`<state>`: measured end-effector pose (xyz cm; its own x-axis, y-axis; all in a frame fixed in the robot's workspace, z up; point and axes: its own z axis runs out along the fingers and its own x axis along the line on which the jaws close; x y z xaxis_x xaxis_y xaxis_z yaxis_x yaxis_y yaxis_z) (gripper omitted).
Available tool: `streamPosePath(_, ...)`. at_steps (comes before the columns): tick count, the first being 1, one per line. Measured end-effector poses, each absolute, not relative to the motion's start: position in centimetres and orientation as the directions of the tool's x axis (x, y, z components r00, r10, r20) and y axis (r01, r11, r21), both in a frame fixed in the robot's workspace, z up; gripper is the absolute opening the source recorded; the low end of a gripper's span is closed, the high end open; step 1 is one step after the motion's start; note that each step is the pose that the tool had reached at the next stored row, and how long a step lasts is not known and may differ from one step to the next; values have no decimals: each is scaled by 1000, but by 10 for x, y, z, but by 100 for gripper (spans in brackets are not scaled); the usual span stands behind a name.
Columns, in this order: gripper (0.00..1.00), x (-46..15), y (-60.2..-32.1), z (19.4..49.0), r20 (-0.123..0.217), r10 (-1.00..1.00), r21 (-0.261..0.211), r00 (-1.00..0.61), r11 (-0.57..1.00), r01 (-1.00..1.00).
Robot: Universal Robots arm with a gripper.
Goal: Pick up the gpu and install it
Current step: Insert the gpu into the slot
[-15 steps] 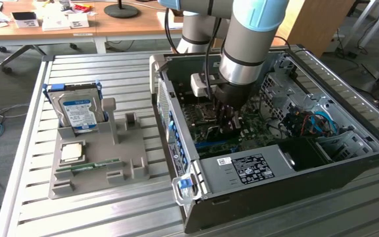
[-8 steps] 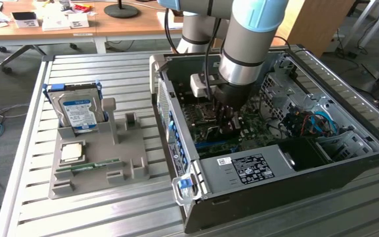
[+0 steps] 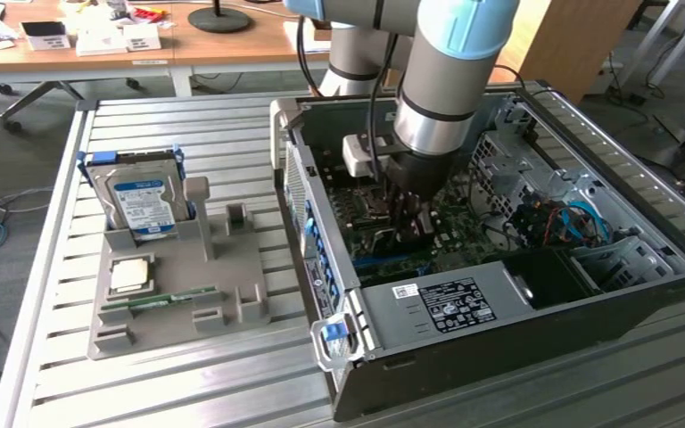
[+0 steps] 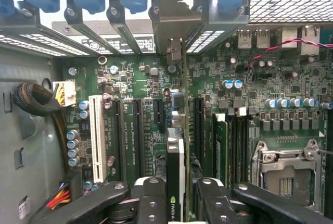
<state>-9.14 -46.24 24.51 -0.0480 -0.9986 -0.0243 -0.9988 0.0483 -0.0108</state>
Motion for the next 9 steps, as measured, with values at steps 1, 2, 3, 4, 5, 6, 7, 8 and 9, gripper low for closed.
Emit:
streamPosePath(1, 27, -92, -462, 245, -24, -999, -11, -48, 48, -999)
streamPosePath(2, 27, -92, -463, 244, -24, -999, -11, -48, 48, -999)
streamPosePath(3, 27, -92, -463, 244, -24, -999, -10, -48, 48, -999)
streamPosePath(4, 27, -92, -463, 244, -24, -999, -10, -48, 48, -999)
streamPosePath(5, 27, -92, -462, 244, -24, -999, -10, -48, 48, -999)
streamPosePath(6, 27, -92, -462, 244, -24, -999, -11, -48, 48, -999)
streamPosePath(7, 27, -92, -462, 244, -24, -999, -11, -48, 48, -999)
streamPosePath(8, 27, -92, -462, 244, -24, -999, -11, -48, 48, -999)
streamPosePath(9, 27, -92, -462, 244, -24, -999, -11, -48, 48, -999)
